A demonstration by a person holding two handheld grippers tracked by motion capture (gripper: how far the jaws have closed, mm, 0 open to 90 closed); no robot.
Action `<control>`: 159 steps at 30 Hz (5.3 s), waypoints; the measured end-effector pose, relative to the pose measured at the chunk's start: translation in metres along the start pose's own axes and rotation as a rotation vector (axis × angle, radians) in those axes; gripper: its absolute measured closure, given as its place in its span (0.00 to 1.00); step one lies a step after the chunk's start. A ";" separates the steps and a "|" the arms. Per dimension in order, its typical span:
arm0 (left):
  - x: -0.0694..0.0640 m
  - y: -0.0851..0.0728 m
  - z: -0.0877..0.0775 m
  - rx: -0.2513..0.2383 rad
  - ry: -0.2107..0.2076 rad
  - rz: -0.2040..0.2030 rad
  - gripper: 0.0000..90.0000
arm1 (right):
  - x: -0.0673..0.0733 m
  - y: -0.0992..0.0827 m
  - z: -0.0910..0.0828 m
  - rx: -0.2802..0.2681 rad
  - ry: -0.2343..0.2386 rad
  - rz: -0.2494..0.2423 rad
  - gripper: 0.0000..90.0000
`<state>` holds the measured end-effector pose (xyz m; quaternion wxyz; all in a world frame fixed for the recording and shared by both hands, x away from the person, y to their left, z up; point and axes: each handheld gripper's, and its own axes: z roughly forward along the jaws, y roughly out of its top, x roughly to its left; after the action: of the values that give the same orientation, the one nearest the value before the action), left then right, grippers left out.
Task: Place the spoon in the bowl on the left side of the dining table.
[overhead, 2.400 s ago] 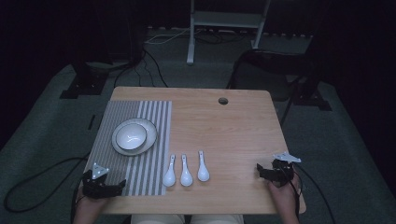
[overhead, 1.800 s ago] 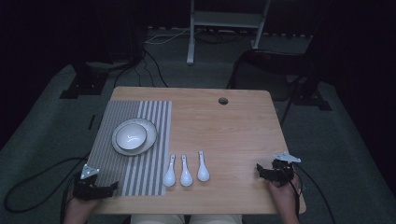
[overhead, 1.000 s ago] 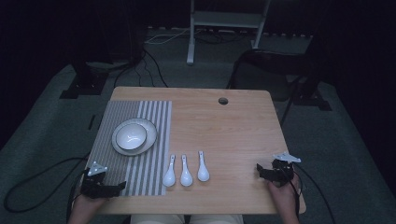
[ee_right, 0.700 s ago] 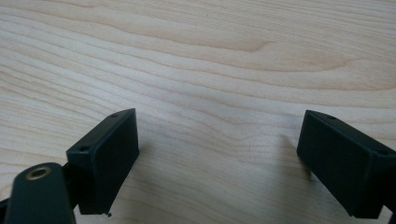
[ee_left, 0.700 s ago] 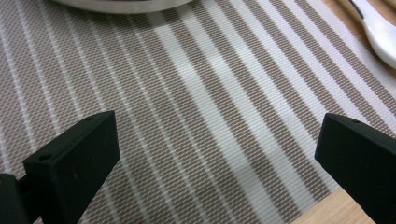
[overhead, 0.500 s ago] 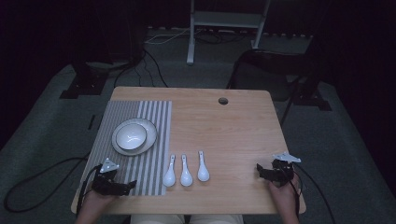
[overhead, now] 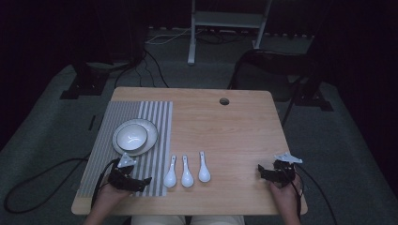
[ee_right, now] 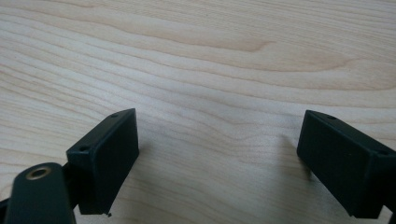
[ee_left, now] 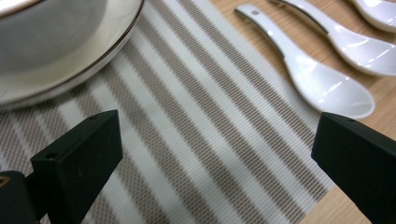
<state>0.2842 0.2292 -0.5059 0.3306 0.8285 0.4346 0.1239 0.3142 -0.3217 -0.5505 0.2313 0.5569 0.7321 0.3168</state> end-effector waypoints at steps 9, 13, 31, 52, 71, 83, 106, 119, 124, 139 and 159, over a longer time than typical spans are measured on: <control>-0.012 0.020 0.014 0.008 -0.017 0.035 0.02 | 0.000 0.000 0.000 0.000 0.000 0.001 0.13; -0.019 0.030 0.021 0.013 -0.027 0.052 0.02 | 0.000 0.000 0.000 0.001 0.000 0.001 0.14; -0.051 0.074 0.053 0.041 -0.076 0.137 0.02 | 0.000 0.000 0.000 -0.001 0.000 -0.001 0.14; -0.096 0.116 0.104 0.099 -0.116 0.180 0.02 | 0.000 0.000 0.000 0.000 0.000 0.000 0.14; -0.121 0.126 0.152 0.199 -0.122 0.171 0.05 | 0.000 0.000 0.000 -0.001 -0.001 0.000 0.14; -0.135 0.130 0.147 0.193 -0.142 0.258 0.62 | 0.000 0.000 0.000 -0.001 -0.001 0.000 0.14; -0.151 0.142 0.136 0.159 -0.172 0.357 0.83 | 0.000 0.000 0.000 -0.002 -0.001 0.002 0.14; -0.149 0.148 0.121 0.114 -0.184 0.346 0.83 | 0.000 0.000 0.000 -0.002 -0.002 0.003 0.14; -0.148 0.152 0.112 0.083 -0.178 0.335 0.83 | 0.000 0.000 0.000 -0.001 -0.002 0.003 0.14; -0.138 0.159 0.091 0.039 -0.169 0.325 0.83 | 0.000 0.000 0.000 -0.001 -0.002 0.005 0.14; -0.095 0.163 0.053 -0.015 -0.084 0.261 0.83 | 0.000 0.000 0.000 -0.003 -0.003 0.001 0.14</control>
<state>0.3581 0.0645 -0.4308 0.3358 0.8801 0.3078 0.1341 0.3144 -0.3221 -0.5506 0.2329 0.5575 0.7309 0.3174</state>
